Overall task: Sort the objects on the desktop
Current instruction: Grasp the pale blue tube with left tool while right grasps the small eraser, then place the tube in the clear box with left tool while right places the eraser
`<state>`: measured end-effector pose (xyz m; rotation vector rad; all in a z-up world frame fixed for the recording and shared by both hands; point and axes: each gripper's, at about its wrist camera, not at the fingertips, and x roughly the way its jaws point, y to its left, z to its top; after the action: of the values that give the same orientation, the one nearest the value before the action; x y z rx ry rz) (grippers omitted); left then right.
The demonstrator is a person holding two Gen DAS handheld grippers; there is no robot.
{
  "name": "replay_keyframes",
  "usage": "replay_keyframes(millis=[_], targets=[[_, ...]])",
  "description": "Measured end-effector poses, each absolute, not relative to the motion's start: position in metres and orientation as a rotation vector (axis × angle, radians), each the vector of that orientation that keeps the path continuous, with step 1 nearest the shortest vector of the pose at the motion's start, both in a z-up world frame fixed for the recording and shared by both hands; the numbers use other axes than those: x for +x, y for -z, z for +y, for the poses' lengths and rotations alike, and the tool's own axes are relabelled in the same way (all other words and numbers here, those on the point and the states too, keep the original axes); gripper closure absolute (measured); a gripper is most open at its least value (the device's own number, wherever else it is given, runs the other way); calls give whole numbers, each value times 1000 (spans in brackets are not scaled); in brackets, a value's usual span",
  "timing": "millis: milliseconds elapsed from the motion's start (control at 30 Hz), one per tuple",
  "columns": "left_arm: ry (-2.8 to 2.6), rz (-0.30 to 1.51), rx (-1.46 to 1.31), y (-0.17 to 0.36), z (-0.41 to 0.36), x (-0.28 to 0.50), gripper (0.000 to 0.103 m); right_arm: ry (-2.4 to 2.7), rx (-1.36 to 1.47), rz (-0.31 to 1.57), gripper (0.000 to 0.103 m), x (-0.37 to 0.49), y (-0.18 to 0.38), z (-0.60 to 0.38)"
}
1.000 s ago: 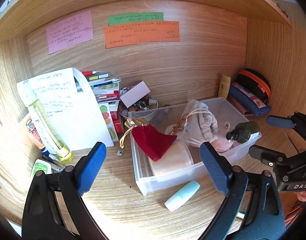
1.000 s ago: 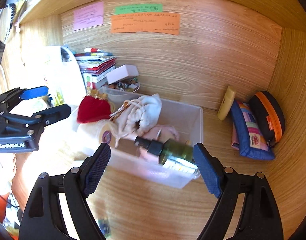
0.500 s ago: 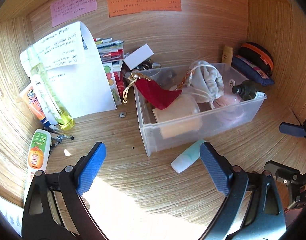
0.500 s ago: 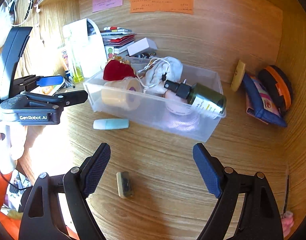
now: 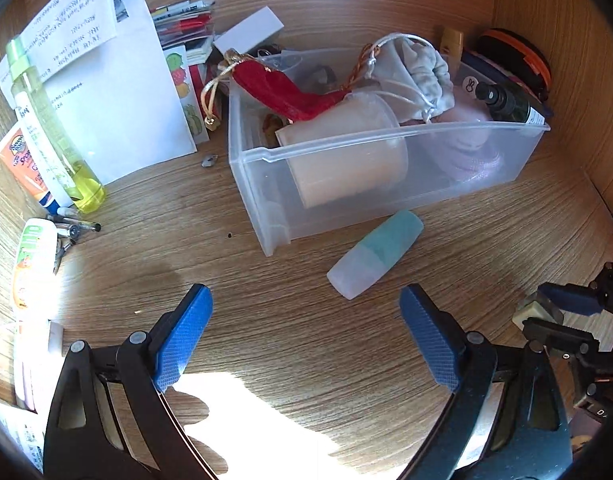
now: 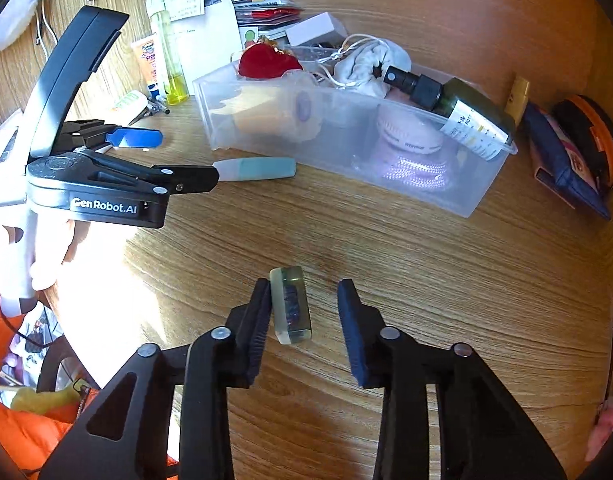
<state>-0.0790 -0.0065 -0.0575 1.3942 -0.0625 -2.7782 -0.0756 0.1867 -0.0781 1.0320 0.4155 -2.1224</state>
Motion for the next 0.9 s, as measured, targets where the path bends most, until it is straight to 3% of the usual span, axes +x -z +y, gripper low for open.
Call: replay_keyframes(millis=[33, 433, 567, 733, 900], targets=[[2781, -62, 1405, 59, -5, -82, 7, 2120, 1031, 414, 88, -76, 78, 187], [2856, -90, 1515, 68, 19, -92, 8, 2186, 1018, 342, 88, -97, 71, 208], [2891, -117, 1558, 68, 29, -81, 18, 2202, 1015, 317, 88, -106, 69, 212], [2868, -113, 1519, 65, 21, -87, 18, 2201, 1020, 288, 88, -113, 68, 214], [2854, -64, 1566, 69, 16, -103, 31, 2198, 1022, 274, 88, -116, 67, 214]])
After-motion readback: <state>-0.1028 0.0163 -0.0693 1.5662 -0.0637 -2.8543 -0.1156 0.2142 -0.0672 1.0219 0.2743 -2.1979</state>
